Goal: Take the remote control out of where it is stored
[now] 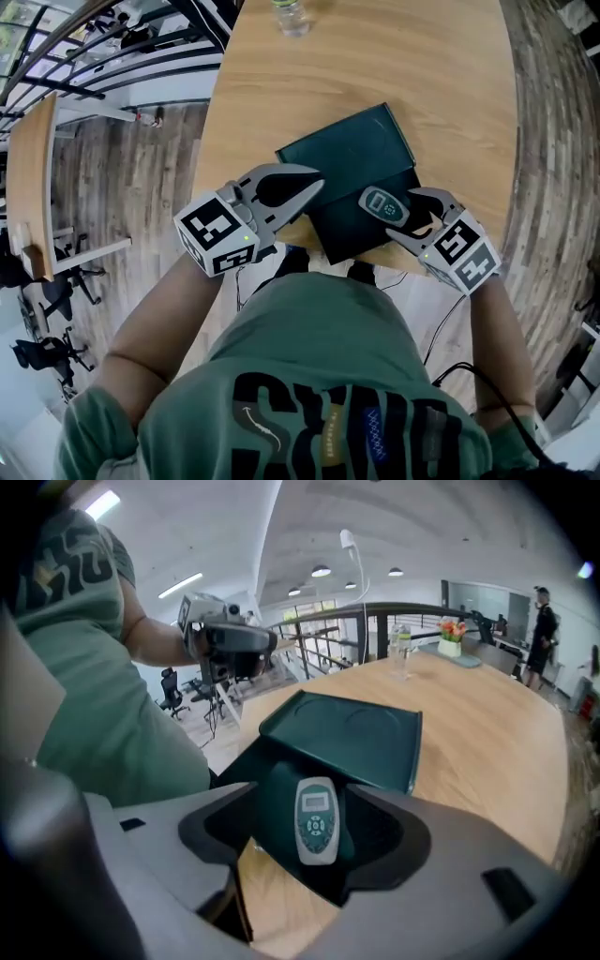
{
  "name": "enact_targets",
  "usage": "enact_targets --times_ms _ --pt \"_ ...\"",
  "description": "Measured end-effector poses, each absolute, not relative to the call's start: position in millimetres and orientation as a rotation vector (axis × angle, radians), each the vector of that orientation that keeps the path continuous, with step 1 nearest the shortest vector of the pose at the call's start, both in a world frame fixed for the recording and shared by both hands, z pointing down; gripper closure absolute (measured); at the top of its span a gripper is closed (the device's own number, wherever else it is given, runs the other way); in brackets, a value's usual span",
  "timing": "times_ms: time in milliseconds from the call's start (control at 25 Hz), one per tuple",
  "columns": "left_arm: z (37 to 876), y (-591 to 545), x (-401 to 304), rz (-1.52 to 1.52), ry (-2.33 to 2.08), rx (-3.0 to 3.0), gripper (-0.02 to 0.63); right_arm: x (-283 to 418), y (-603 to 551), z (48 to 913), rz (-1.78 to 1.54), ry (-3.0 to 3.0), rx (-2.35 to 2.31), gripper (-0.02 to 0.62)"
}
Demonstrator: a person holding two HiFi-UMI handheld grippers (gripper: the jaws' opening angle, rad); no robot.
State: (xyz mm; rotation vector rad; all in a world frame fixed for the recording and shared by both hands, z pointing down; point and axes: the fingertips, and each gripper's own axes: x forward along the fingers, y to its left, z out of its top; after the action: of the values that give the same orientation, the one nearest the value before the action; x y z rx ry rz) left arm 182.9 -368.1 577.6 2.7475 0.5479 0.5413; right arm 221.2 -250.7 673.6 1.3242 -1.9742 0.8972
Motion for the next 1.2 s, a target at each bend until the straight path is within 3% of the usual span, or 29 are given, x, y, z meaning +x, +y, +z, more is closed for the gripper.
enact_targets --times_ms 440,1200 --pt "581 -370 173 0.529 0.532 2.71 0.601 205 -255 745 1.025 -1.704 1.05 0.279" --pt "581 -388 153 0.517 0.488 2.705 0.601 207 -262 794 0.963 -1.511 0.94 0.287"
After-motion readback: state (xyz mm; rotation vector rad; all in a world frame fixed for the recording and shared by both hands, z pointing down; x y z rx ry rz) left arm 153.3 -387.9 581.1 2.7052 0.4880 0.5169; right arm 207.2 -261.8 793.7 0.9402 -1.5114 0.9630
